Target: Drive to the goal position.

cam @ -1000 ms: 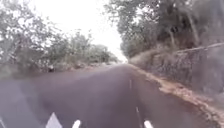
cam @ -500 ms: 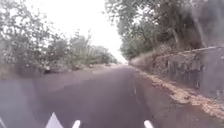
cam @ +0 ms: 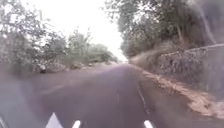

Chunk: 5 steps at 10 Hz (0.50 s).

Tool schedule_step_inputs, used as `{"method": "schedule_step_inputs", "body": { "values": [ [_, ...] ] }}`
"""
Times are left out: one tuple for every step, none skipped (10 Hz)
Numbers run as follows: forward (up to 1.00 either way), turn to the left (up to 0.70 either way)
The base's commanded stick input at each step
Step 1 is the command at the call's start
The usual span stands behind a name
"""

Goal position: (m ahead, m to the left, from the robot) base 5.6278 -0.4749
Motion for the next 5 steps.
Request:
{"method": "schedule_step_inputs", "body": {
  "values": [
    [1.0, 0.0],
    [1.0, 0.0],
    [1.0, 0.0],
    [1.0, 0.0],
    [1.0, 0.0]
  ]
}}
